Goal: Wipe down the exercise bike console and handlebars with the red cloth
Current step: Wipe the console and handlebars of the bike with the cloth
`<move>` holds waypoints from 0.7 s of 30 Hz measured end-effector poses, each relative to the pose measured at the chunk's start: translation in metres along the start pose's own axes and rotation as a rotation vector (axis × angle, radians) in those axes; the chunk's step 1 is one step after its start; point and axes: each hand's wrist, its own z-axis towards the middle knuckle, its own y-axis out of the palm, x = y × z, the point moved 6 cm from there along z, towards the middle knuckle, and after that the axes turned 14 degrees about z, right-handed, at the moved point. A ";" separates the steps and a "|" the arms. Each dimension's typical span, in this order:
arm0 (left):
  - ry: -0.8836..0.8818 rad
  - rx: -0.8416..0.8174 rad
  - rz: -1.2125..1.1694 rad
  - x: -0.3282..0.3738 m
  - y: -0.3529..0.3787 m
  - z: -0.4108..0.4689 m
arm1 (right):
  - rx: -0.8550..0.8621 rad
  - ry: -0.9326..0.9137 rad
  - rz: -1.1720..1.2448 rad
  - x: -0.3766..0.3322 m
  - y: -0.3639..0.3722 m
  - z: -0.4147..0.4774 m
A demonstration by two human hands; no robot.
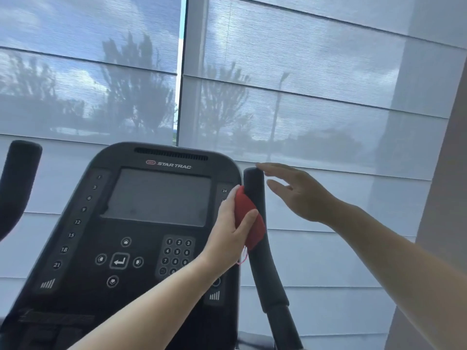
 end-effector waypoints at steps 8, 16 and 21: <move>-0.030 -0.064 0.036 -0.010 0.009 -0.016 | 0.122 -0.004 0.005 -0.003 0.008 0.014; -0.085 -0.119 0.005 -0.018 0.018 -0.040 | 0.169 0.049 0.081 0.004 0.012 0.012; -0.099 -0.108 0.038 -0.011 0.023 -0.052 | 0.166 0.033 0.065 0.001 0.014 0.010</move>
